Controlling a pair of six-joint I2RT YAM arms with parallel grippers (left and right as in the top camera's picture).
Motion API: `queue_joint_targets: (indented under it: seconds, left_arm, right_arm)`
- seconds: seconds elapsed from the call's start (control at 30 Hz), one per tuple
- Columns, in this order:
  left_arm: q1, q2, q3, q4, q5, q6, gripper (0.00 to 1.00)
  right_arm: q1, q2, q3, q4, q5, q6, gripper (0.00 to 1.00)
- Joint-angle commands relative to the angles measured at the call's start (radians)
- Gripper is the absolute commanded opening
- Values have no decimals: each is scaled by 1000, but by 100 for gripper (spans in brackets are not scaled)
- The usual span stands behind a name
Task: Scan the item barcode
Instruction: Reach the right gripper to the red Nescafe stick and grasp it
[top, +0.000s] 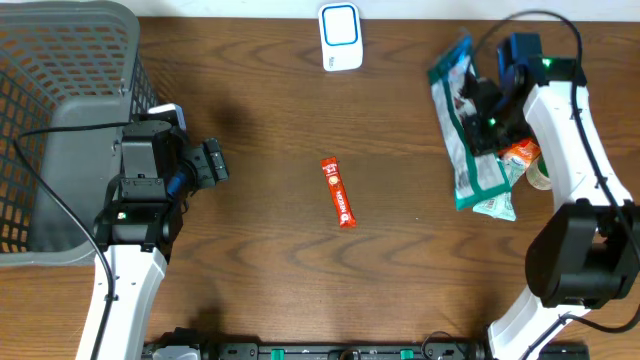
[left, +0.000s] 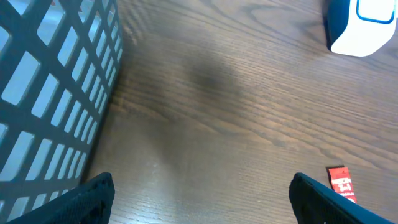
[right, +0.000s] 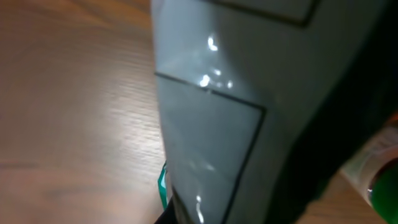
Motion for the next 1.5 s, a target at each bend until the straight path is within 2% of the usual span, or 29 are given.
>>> queue_joint_targets:
  seconds: [0.0, 0.1, 0.13, 0.2, 0.23, 0.33, 0.37, 0.5, 0.63, 0.8, 0.93, 1.03, 1.17, 1.33, 1.47]
  left_arm:
    - [4, 4, 16, -2, -9, 6, 91]
    - [4, 4, 16, -2, -9, 6, 90]
    - [4, 4, 16, -2, -9, 6, 91]
    - [4, 4, 16, -2, -9, 6, 90]
    - [4, 4, 16, -2, -9, 6, 90]
    - [4, 4, 16, -2, -9, 6, 90]
    - [4, 4, 16, -2, -9, 6, 90]
    - [4, 4, 16, -2, -9, 6, 90]
    - [4, 4, 16, -2, -9, 6, 90]
    - [4, 4, 16, -2, -9, 6, 91]
    - [4, 4, 16, -2, -9, 6, 90]
    - [4, 4, 16, -2, -9, 6, 90]
    - [4, 4, 16, -2, -9, 6, 90]
    - [4, 4, 16, -2, -9, 6, 91]
    - [4, 4, 16, -2, -9, 6, 91]
  right_arm:
    - [-42, -15, -66, 54, 16, 26, 1]
    - [-72, -15, -100, 93, 35, 44, 3]
    - [-79, -15, -107, 101, 48, 52, 10]
    - [-91, -15, -111, 109, 78, 68, 40]
    - [-95, -15, -113, 113, 91, 76, 47]
    - [-97, -15, -111, 123, 120, 77, 81]
    - [-97, -16, -105, 125, 130, 77, 82]
    - [-78, -25, -22, 68, 122, 132, 82]
    - [-8, -56, 69, 6, -31, 186, 74]
    - [144, -90, 77, -21, -69, 285, 75]
    - [298, -84, 54, -25, -134, 291, 74]
    - [410, -84, -1, 39, -134, 362, 60]
    - [532, -83, -106, 170, -103, 441, 54]
    - [656, -83, -250, 326, 69, 552, 36]
    - [715, -83, -330, 419, 132, 594, 36]
